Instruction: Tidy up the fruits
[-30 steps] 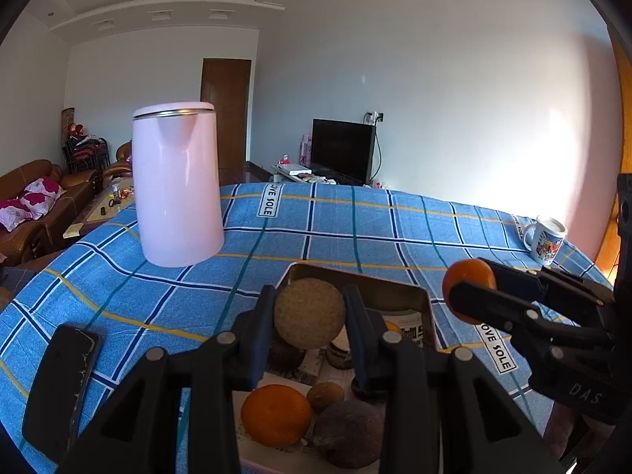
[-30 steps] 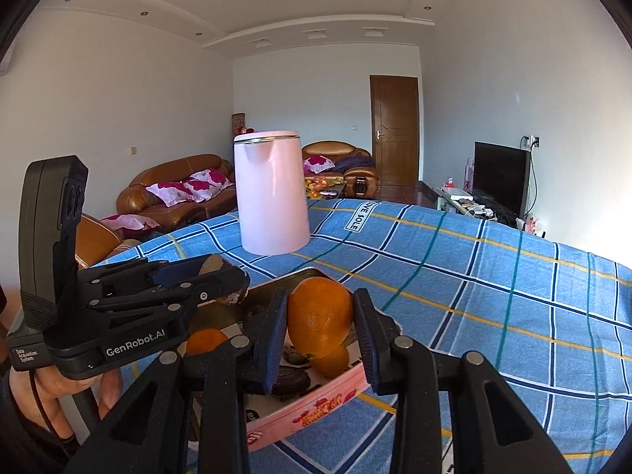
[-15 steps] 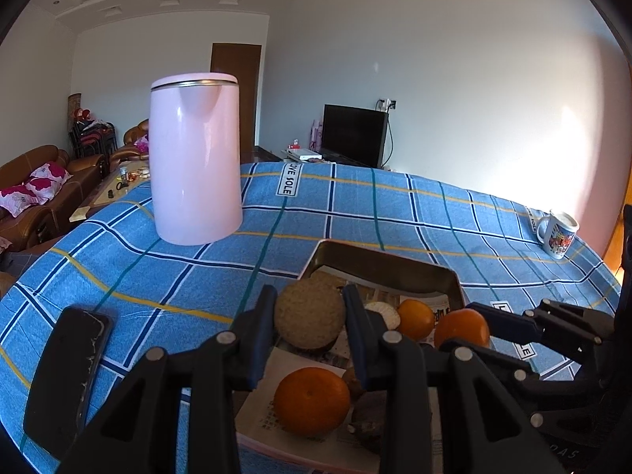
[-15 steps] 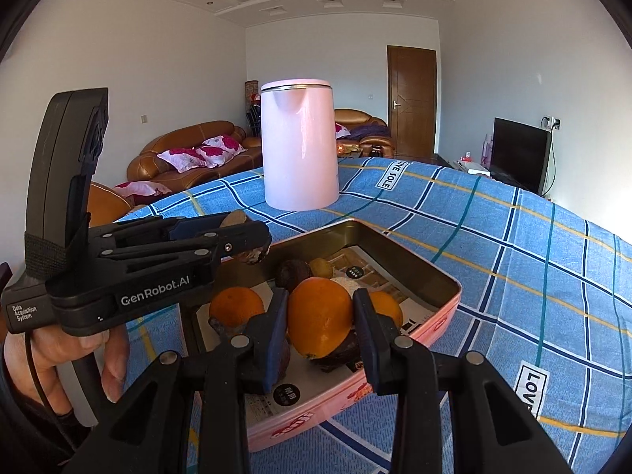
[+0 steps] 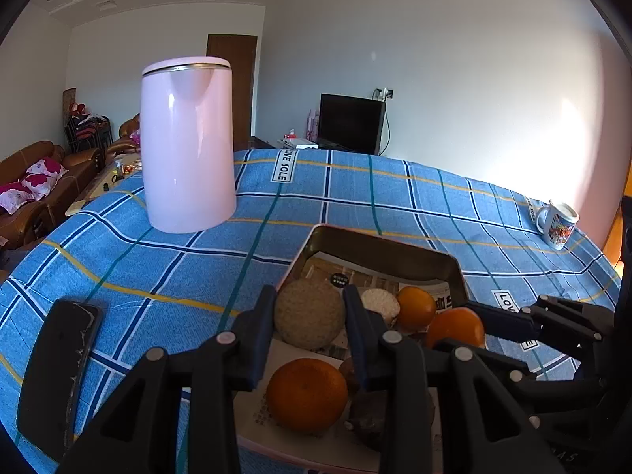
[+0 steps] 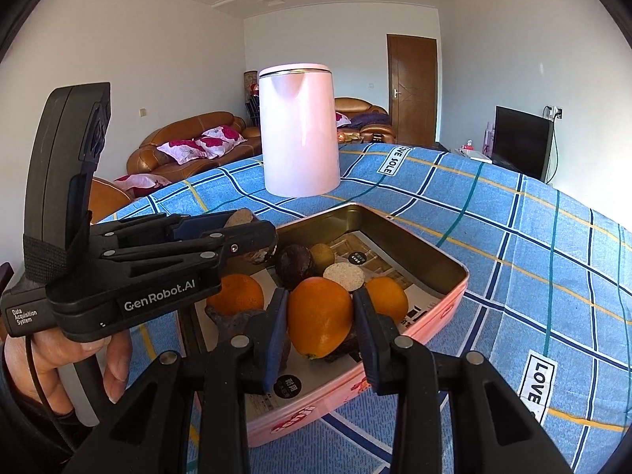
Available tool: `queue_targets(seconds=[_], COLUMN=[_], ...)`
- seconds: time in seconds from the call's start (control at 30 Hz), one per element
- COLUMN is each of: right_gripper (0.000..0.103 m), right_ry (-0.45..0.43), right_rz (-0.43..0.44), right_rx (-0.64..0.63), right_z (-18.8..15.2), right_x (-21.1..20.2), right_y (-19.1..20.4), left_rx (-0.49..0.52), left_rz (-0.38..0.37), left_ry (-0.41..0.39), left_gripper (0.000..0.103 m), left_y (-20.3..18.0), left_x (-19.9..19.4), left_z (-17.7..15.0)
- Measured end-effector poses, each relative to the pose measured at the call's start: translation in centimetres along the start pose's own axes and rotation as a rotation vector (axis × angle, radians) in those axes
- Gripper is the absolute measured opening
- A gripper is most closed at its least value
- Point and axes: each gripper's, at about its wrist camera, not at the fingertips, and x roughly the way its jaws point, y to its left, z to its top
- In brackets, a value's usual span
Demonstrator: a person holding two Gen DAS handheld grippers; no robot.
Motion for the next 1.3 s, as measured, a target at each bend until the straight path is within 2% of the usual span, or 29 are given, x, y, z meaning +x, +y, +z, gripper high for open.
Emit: queue_targets(seconds=[0.33,0.37,0.5,0.6,0.9,1.0,1.17,1.3], right_gripper=[0.037,0.039,0.054,0.055,0.063,0.065,0.072,0.073], right_ry=[0.049,0.044,0.032,0.014,-0.044,-0.068,-0.117,-0.141], right_rz=[0.012,0.018,0.006,-0.004,-0.054,-0.076,-0.15,-0.19], right_rx=[0.014,0.013,0.011,0.017,0.07,0.087,0.108,0.109], right_z=[0.0,0.0,0.0,-0.1,-0.6,-0.8,-1.0,-1.2], right_x=[0.8,0.7,0.3,-0.1,-2.5,-3.7,-5.9,-7.5], right_y=[-0.2,-0.2,-0.1,-0.2,-1.1,-1.6,-2.6,-2.9], left_rx=[-0.006,-0.005,-0.009,-0.015,-0.016,-0.014,0.007,0.033], left_rz=[0.009,0.015,0.024,0.031,0.02,0.019,0.005,0.001], left_ry=[0.014,0.011,-0.012,-0.033,-0.07,-0.083,-0.096,-0.112], left_gripper=[0.037,0.039,0.064,0.072,0.072,0.077,0.078,0.086], left_y=[-0.1,-0.1,-0.1,0.1,-0.1,-0.4,-1.5,-2.8], left_x=[0.2,0.1,-0.5,-1.1,-2.6,-3.2,-3.9,-4.6], left_z=[-0.2,-0.2,-0.1,0.0,0.1,0.2,0.4,0.4])
